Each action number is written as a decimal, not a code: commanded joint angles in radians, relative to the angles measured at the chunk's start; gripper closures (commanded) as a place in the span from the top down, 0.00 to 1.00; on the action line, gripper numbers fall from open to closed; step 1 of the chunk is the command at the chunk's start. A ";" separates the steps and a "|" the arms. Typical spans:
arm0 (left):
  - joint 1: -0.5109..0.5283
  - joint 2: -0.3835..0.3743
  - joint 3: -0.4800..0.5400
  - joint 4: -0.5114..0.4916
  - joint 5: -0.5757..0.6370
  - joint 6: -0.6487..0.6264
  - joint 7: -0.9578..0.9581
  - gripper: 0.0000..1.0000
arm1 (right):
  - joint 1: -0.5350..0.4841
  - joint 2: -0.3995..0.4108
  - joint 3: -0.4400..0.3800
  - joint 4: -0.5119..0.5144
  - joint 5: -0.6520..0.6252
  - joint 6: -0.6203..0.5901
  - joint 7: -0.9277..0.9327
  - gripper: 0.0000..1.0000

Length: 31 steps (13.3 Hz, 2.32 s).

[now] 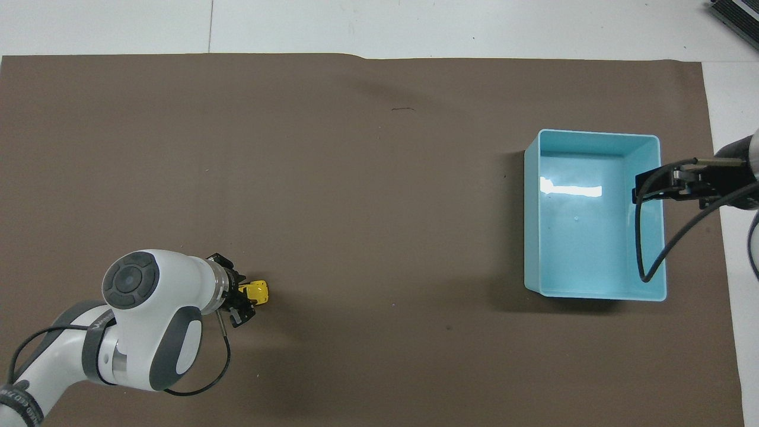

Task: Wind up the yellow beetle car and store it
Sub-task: 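Lift the left gripper off the car, letting it roll toward the box, then reach the right gripper toward the car while the left gripper returns to rest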

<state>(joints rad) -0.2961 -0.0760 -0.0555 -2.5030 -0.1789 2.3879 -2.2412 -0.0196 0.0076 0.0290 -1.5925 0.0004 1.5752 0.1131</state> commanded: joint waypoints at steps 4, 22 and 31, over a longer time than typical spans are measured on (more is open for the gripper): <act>0.061 0.062 0.002 0.268 0.021 -0.303 -0.015 1.00 | -0.008 -0.001 0.003 0.006 -0.011 -0.011 -0.029 1.00; 0.097 0.071 0.002 0.299 0.022 -0.303 0.041 1.00 | 0.018 -0.118 0.017 -0.234 0.006 0.144 0.170 1.00; 0.156 0.056 0.002 0.420 0.024 -0.358 0.369 1.00 | 0.109 -0.084 0.017 -0.353 0.006 0.287 0.526 1.00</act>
<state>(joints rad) -0.1742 -0.0207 -0.0428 -2.1337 -0.1699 2.0796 -1.9553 0.0855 -0.0712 0.0395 -1.9149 0.0019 1.8291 0.5599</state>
